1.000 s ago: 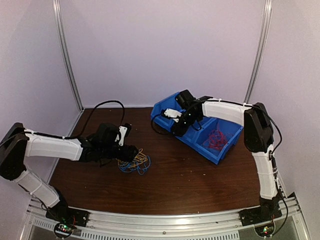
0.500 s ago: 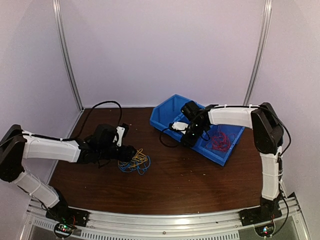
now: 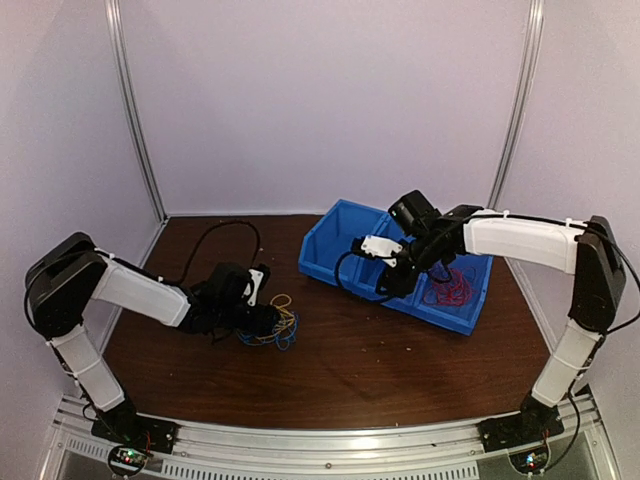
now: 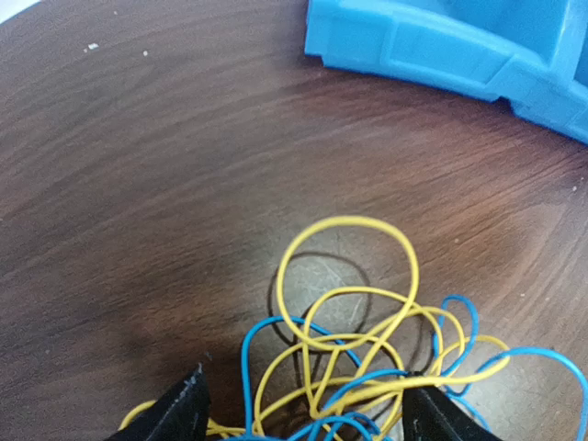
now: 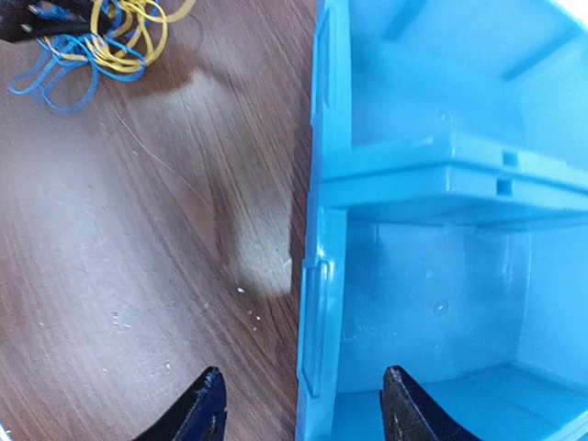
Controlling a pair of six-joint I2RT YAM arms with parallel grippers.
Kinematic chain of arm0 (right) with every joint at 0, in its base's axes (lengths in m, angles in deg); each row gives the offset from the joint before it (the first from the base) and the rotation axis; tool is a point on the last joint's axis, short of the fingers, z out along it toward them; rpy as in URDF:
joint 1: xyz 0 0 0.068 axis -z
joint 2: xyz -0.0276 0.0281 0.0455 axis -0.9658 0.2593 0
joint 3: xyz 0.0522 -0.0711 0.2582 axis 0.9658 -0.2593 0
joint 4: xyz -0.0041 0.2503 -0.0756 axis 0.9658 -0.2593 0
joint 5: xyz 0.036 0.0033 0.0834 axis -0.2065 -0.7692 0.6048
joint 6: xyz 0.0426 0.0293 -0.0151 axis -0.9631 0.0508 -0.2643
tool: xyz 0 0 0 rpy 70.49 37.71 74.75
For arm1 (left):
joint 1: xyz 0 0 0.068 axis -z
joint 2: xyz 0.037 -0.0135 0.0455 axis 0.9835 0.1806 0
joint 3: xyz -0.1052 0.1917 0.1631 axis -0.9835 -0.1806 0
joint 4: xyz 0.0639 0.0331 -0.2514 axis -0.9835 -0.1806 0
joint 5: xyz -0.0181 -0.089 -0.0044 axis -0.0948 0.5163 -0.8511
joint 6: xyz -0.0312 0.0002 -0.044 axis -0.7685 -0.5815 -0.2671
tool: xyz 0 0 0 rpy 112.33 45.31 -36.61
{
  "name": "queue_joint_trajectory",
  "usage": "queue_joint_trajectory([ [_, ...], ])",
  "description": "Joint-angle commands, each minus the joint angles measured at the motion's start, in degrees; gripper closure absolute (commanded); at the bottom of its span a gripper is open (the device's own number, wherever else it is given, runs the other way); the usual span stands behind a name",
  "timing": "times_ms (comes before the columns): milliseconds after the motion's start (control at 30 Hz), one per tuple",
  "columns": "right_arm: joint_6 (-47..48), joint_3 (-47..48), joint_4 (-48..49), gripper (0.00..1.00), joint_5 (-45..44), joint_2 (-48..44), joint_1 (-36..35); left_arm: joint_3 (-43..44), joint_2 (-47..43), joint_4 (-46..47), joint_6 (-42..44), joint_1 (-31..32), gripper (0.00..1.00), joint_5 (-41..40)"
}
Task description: Untangle the cables
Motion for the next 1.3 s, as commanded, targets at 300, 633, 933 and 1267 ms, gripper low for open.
queue_joint_trajectory([
  [300, 4.58, 1.83, 4.44, 0.43, 15.22, -3.36, -7.75, -10.79, -0.82, 17.75, -0.06, 0.99, 0.44, 25.64],
  [633, 6.58, 0.19, 11.26, 0.46, 18.15, 3.58, -13.66, -15.56, -9.42, 18.77, -0.77, 8.47, 0.43, 24.1],
  [933, 20.31, -4.15, 15.59, 0.43, 3.49, 4.73, -23.16, -17.27, -20.76, 11.5, -0.91, 8.41, 0.35, 17.35],
  [1267, 21.22, -0.13, 19.59, 0.47, -1.8, 11.25, -24.93, -19.37, -23.75, 12.16, -4.98, 8.21, 0.36, 11.67],
])
